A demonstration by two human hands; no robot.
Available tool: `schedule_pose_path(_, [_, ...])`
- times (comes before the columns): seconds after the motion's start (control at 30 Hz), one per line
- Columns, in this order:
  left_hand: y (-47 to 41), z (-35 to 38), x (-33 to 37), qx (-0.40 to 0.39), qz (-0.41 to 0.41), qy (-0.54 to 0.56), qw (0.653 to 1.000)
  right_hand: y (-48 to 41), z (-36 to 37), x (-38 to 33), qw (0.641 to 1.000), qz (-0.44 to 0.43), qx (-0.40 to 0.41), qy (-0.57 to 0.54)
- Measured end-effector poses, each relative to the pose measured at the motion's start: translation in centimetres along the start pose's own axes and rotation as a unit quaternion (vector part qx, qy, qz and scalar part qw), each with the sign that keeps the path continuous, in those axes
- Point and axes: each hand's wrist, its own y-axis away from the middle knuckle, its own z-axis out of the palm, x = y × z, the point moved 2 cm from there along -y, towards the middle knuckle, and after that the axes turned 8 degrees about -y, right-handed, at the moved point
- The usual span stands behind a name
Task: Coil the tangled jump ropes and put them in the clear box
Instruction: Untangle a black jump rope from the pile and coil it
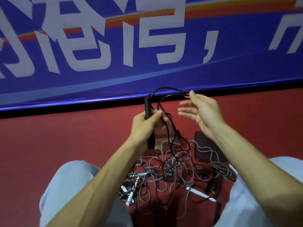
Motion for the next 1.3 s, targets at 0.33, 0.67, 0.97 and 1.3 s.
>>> schedule_pose_path(0.33, [0.6,-2.9,4.3,0.047,0.046,0.186,0.980,0.3,1.1,4.2,0.920,0.068,-0.135,0.361])
schedule_pose_path(0.67, [-0.4,-6.4,4.5,0.077,-0.003,0.379,0.922,0.1,1.7,9.9,0.799,0.037,-0.262,0.540])
schedule_pose_path(0.97, [-1.8,-6.5,2.5,0.138,-0.015,0.344,0.929,-0.4,2.6,9.0,0.852,-0.057,-0.173,0.490])
schedule_pose_path(1.3, [-1.5,-2.2,-1.1,0.004,-0.027,-0.134,0.991,-0.2,3.4,2.9,0.987,-0.088,-0.051,0.124])
